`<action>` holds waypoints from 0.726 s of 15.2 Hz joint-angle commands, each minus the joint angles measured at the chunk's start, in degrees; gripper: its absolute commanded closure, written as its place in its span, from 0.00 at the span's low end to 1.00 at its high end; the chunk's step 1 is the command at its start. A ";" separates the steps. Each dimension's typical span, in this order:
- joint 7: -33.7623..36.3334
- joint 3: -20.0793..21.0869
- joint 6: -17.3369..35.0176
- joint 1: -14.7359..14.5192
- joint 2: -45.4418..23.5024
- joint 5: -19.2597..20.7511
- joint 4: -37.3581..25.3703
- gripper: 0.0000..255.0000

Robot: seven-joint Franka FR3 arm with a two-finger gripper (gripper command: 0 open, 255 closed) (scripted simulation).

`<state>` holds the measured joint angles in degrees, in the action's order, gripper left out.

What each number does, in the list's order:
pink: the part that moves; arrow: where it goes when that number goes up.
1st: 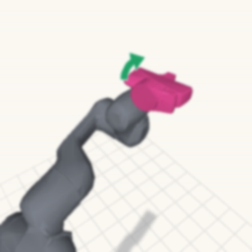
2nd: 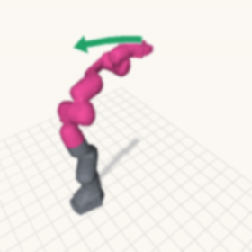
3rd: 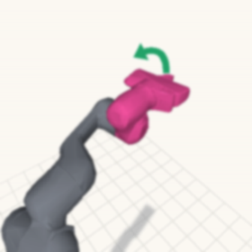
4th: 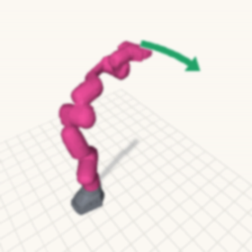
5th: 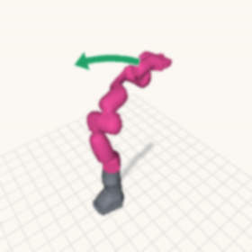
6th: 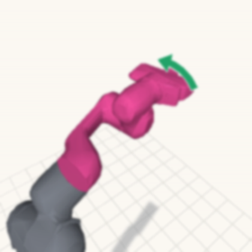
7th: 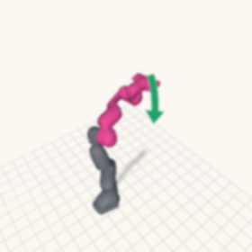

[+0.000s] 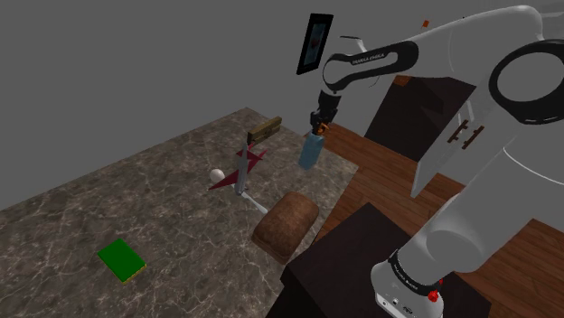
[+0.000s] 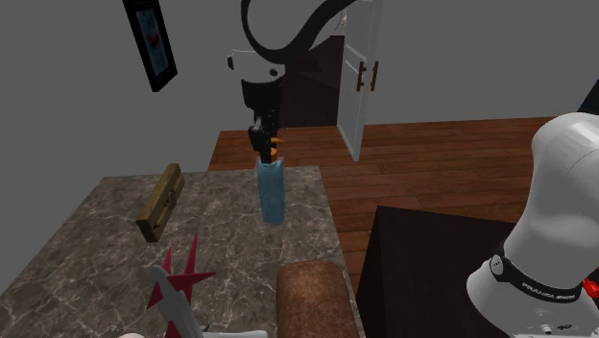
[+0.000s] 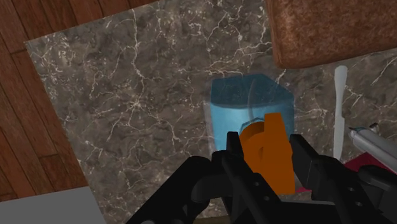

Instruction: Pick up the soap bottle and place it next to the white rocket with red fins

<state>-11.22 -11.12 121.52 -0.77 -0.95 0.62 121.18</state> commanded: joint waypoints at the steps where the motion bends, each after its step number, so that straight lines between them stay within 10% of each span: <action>1: -0.08 0.00 1.75 0.01 -0.80 -0.17 0.91 1.00; 11: -0.71 0.04 9.13 0.13 -4.87 -1.15 4.29 1.00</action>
<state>-11.79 -11.06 129.83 -0.69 -5.40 -0.41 125.12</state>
